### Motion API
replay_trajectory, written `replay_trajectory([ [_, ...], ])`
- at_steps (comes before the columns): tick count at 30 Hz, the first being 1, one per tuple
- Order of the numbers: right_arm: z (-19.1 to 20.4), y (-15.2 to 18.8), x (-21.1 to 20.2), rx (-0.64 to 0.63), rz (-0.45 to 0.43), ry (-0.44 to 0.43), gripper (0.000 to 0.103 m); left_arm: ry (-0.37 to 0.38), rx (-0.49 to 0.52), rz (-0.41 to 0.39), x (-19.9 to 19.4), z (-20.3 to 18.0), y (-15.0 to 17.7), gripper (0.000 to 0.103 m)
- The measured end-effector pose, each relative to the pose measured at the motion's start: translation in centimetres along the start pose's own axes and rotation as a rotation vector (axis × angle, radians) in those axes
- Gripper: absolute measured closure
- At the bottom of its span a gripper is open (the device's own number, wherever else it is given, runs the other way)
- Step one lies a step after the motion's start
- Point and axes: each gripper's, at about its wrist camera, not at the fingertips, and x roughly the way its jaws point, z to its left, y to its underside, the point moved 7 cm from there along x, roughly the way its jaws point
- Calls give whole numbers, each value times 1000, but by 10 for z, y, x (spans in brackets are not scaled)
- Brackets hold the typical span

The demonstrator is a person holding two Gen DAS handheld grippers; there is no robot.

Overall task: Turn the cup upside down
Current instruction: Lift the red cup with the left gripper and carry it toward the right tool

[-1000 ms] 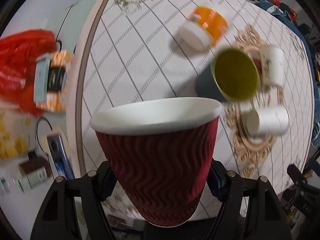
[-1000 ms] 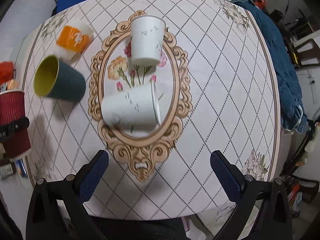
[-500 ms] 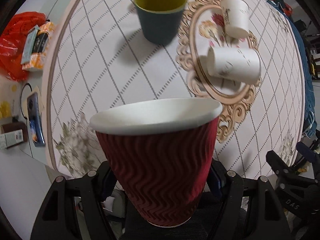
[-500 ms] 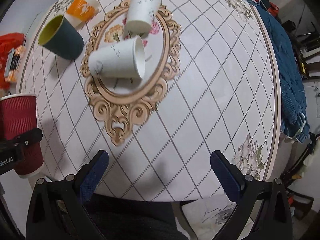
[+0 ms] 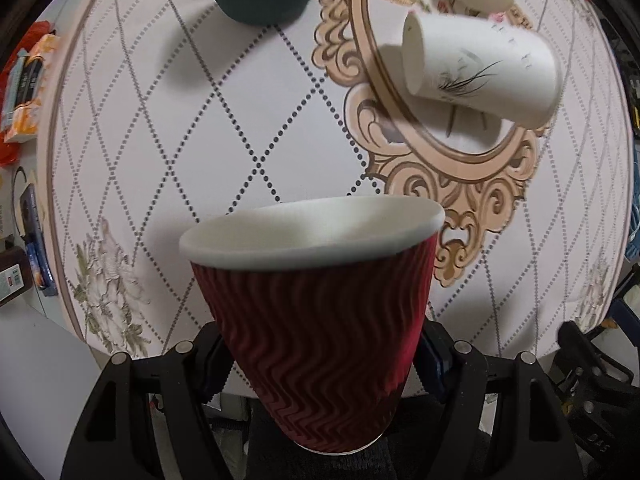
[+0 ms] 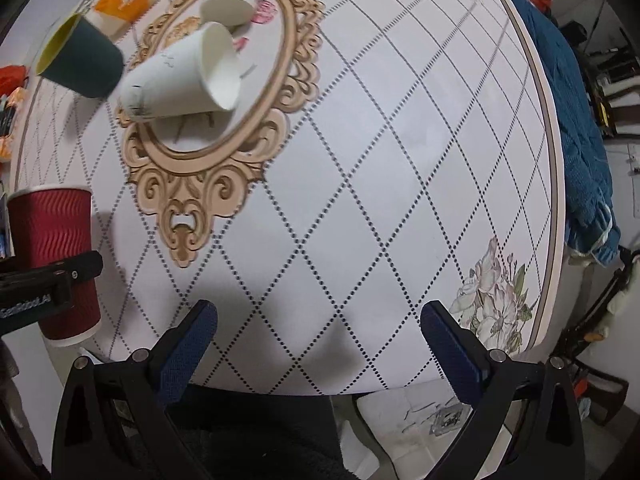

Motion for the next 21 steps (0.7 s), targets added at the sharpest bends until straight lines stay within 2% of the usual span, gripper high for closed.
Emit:
replay_trajectory([
  [3, -10, -1, 7, 21, 9, 9, 0, 2, -7, 12, 7, 1, -5, 30],
  [9, -25, -3, 16, 47, 20, 20, 0, -40, 15, 13, 15, 4, -9, 30],
  [15, -30, -4, 19, 52, 18, 21, 0, -71, 30, 28, 30, 0, -8, 28],
  [21, -30, -4, 18, 57, 13, 18, 0, -72, 30, 29, 45, 9, -3, 28],
])
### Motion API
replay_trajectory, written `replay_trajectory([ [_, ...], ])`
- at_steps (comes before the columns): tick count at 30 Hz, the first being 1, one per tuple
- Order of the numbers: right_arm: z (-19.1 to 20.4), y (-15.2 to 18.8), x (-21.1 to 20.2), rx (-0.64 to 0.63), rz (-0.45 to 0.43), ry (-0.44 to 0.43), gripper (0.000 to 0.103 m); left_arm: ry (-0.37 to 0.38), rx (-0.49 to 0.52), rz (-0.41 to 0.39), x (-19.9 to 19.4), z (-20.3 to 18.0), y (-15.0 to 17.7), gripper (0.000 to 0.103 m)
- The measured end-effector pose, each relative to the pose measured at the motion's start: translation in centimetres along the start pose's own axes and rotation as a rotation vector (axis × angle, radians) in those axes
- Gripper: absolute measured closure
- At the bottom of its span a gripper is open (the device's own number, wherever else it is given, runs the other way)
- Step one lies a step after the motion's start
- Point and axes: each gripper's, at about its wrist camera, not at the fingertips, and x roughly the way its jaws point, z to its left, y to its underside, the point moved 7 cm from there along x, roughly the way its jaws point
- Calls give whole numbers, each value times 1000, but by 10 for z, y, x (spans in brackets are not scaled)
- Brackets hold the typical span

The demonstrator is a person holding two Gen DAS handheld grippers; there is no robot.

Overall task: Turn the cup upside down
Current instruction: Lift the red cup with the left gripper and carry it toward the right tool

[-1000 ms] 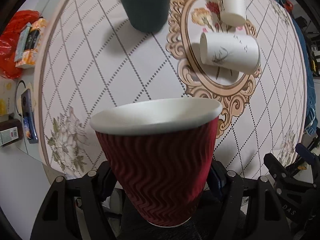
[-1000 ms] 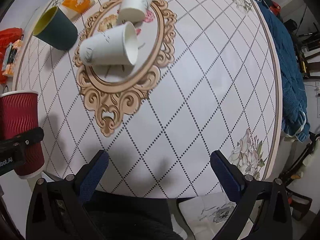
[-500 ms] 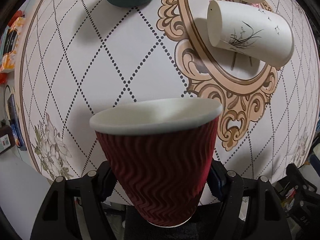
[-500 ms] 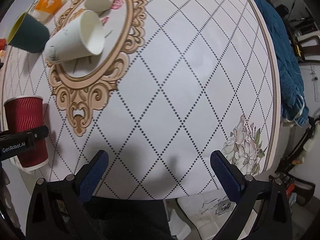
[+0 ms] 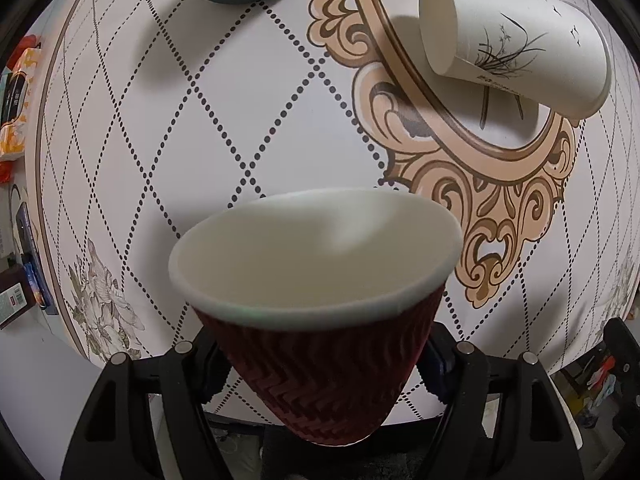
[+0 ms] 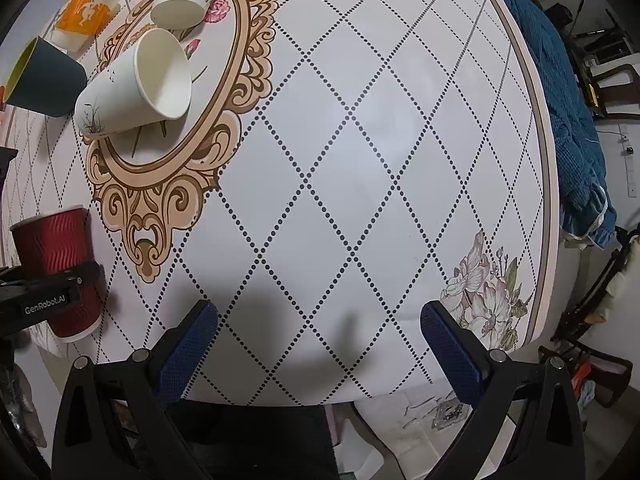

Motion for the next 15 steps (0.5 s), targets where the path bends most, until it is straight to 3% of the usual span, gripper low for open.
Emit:
replay_trajectory([
  [2, -1, 0, 0, 1, -1, -1, 0, 7, -18, 14, -1, 0, -4, 27],
  [4, -1, 0, 1, 3, -1, 0, 0, 15, -32, 34, 2, -1, -8, 11],
  [5, 0, 0, 1, 5, 0, -1, 0, 5, -43, 53, 5, 3, -9, 8],
  [15, 3, -1, -1, 10, 2, -4, 0, 26, -71, 55, 2, 17, -10, 8],
])
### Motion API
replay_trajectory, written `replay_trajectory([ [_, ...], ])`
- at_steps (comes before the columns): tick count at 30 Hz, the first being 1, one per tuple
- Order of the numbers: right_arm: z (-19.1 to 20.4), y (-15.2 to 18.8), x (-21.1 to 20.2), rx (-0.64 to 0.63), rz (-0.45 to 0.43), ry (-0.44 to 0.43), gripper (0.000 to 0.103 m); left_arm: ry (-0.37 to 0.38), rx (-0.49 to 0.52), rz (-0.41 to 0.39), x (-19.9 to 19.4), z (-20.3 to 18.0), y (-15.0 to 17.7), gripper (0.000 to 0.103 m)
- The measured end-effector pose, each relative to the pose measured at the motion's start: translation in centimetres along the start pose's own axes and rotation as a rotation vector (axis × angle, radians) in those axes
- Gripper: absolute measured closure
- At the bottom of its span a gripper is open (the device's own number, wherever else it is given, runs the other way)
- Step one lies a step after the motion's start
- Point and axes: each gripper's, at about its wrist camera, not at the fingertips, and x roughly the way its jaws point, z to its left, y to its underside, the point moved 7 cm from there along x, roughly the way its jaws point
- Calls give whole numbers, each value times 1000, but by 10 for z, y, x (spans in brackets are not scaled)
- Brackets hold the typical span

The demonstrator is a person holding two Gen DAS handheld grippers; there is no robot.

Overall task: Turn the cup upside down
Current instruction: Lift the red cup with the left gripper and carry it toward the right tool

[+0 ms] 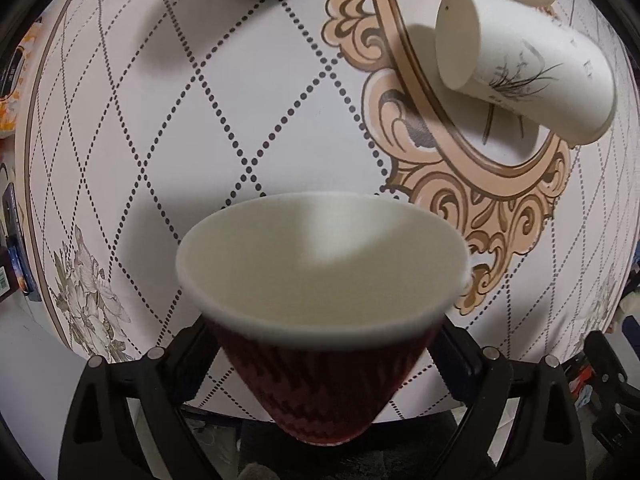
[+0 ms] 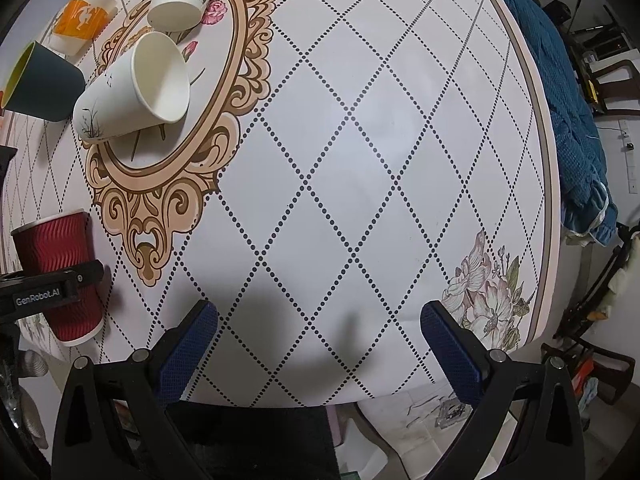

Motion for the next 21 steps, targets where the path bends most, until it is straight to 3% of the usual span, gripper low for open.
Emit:
replay_trajectory([
  [10, 16, 1, -19, -9, -13, -49, 0, 9, -18, -132, -64, 22, 26, 8],
  [13, 31, 7, -34, -31, -24, -88, 0, -25, -20, -186, -84, 32, 38, 8],
  [21, 79, 33, -76, -106, -69, -151, 0, 1, -65, -266, -122, 46, 73, 8],
])
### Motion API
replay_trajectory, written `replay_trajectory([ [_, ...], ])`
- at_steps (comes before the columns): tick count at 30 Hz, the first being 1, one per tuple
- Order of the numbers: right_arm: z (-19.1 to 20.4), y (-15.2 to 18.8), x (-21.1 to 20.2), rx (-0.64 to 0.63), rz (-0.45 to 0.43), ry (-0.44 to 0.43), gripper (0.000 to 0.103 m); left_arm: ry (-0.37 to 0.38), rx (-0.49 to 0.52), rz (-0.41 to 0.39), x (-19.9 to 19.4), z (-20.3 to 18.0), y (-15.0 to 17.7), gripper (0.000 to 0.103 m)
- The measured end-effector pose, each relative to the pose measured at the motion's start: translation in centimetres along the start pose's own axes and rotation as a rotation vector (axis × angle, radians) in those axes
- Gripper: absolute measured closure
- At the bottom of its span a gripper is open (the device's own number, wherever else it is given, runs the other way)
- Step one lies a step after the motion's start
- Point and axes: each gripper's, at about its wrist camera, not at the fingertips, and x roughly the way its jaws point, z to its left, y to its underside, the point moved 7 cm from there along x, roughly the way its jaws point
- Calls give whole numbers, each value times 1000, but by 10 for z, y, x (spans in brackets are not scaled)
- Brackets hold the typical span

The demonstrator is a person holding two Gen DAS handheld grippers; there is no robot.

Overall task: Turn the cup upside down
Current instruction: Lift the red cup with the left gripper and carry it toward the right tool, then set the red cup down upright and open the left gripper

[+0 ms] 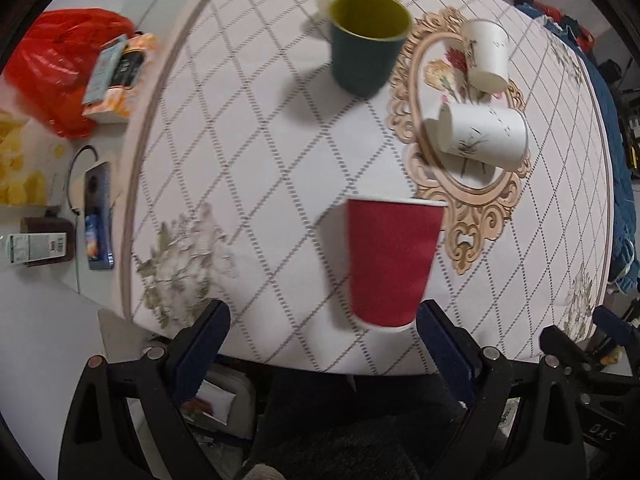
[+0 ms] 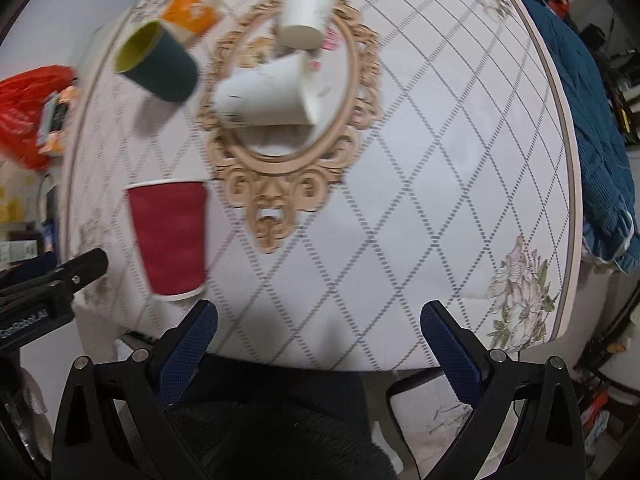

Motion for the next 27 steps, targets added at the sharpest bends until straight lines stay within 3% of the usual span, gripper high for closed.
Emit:
replay_trajectory([
  [12, 68, 11, -17, -28, -29, -42, 0, 6, -73, -65, -20, 66, 11, 8],
  [19, 92, 14, -23, -59, -47, 1, 0, 24, -82, -73, -15, 91, 17, 8],
  [23, 106, 10, -31, -146, -97, 57, 0, 25, -82, -78, -7, 105, 20, 3],
  [27, 129, 1, -38, -406, -170, 184, 0, 17, -86, -89, 6, 118, 19, 1],
])
